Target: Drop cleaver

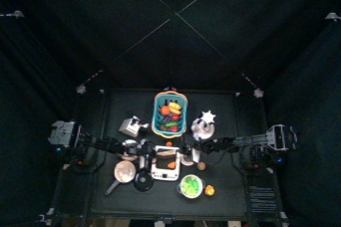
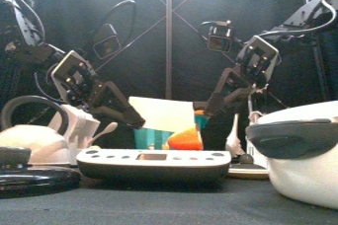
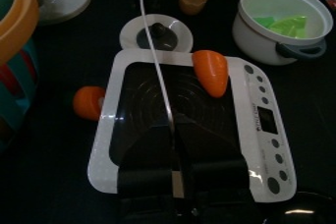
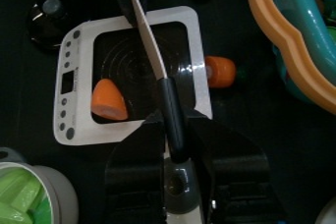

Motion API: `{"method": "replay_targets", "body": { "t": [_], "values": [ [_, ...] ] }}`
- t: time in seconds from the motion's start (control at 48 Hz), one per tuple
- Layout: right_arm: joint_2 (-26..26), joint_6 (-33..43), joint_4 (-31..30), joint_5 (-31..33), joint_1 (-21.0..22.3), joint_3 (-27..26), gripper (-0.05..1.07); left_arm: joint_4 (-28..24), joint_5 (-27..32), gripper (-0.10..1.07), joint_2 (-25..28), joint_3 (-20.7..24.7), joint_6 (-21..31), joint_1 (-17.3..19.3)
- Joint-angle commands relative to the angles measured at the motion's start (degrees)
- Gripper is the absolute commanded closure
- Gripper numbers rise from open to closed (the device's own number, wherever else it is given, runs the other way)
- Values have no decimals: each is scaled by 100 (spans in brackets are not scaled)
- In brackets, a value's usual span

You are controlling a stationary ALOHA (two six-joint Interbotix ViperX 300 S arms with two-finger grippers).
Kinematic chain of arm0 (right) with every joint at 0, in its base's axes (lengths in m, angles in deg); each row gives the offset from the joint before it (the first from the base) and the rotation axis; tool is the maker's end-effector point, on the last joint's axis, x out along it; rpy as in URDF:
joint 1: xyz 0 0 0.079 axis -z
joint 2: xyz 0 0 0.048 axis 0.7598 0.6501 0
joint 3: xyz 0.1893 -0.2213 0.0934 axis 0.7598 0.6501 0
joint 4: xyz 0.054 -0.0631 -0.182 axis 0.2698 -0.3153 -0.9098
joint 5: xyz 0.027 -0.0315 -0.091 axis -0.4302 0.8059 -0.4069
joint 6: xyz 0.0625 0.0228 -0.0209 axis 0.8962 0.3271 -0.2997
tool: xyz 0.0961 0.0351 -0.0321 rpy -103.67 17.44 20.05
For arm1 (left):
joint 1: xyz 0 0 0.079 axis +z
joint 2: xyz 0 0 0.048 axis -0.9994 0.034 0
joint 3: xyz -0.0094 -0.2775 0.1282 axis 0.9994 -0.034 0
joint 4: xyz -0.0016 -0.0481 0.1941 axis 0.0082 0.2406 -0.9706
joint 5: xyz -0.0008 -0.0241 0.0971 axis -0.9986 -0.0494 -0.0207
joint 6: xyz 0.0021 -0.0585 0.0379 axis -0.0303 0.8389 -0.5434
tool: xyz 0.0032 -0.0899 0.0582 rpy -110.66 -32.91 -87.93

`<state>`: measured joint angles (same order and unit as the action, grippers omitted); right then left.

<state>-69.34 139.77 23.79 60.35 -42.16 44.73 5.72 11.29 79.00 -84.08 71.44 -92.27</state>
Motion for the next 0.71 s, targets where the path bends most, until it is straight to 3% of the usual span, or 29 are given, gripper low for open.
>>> {"method": "replay_targets", "body": {
  "t": [0.0, 0.292, 0.521, 0.688],
  "values": [
    [-141, 18, 26, 123, 26, -62, 66, -70, 35, 69, -35, 0, -18, -79],
    [-211, 26, 44, 404, -176, -70, 66, -26, 35, 63, -149, 18, 35, -79],
    [-281, 44, 176, 580, -246, -9, 66, -18, 35, 34, -299, 35, -9, -79],
    [-571, 35, 316, 791, -316, 123, 66, -18, 35, 21, -475, -9, -18, 44]
  ]
}}
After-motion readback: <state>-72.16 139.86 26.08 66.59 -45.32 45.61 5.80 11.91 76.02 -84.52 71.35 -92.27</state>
